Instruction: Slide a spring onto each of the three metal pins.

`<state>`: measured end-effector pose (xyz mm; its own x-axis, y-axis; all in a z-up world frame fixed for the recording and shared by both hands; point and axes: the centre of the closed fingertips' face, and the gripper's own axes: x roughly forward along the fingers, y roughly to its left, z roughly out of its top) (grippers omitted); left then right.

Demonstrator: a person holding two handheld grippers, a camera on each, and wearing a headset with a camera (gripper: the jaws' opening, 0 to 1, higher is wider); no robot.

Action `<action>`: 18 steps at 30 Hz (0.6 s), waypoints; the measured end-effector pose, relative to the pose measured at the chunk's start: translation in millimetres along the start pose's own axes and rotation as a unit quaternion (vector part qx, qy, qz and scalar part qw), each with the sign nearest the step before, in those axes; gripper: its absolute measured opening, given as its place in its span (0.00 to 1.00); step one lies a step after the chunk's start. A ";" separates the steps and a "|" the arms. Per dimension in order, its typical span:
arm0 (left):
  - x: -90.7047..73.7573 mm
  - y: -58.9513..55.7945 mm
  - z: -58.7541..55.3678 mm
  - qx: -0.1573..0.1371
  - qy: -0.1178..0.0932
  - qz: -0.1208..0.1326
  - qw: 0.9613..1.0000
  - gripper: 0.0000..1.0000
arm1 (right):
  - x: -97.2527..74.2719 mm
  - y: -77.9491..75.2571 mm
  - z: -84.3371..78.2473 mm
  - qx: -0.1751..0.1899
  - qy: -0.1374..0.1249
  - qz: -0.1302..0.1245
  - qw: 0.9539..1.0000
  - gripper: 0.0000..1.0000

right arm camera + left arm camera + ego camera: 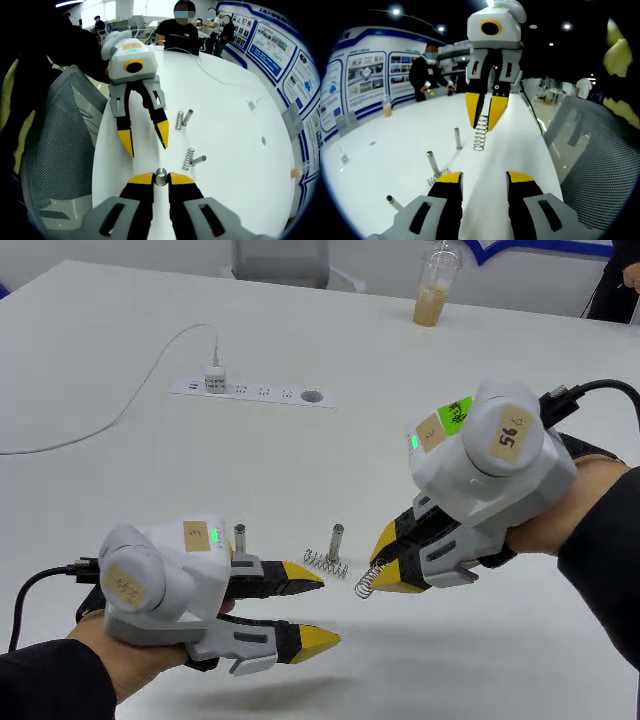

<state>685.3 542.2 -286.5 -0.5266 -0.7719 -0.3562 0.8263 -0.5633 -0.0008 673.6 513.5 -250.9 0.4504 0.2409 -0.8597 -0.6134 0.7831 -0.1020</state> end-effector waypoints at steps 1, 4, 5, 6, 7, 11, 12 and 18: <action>-1.4 0.3 -0.1 -0.002 -0.001 0.001 1.000 0.36 | -1.3 -1.0 -1.1 0.002 0.001 -0.001 1.000 0.12; -6.1 2.0 -2.1 -0.005 -0.001 0.007 1.000 0.38 | -6.0 -4.7 -4.7 0.005 0.004 -0.007 1.000 0.12; -8.1 3.1 -3.3 -0.008 -0.001 0.009 1.000 0.38 | -7.9 -6.2 -6.1 0.008 0.005 -0.009 1.000 0.12; -9.8 3.9 -4.4 -0.010 -0.001 0.011 1.000 0.39 | -9.2 -7.3 -7.2 0.009 0.005 -0.011 1.000 0.12; -11.1 4.5 -5.0 -0.011 -0.001 0.013 1.000 0.40 | -10.2 -8.2 -7.9 0.011 0.006 -0.013 1.000 0.12; -19.9 6.8 -7.7 -0.020 -0.004 0.023 1.000 0.43 | -15.5 -12.0 -11.7 0.017 0.008 -0.018 1.000 0.12; -21.9 7.5 -8.7 -0.022 -0.004 0.025 0.999 0.43 | -16.7 -12.8 -12.5 0.018 0.009 -0.020 1.000 0.12; -35.4 12.8 -14.7 -0.035 -0.006 0.043 0.998 0.47 | -26.1 -19.4 -17.2 0.028 0.013 -0.030 0.999 0.12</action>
<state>717.5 566.6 -287.7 -0.4554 -0.8197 -0.3474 0.8801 -0.4733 -0.0368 662.6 482.1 -235.1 0.4687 0.1781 -0.8652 -0.5485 0.8264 -0.1271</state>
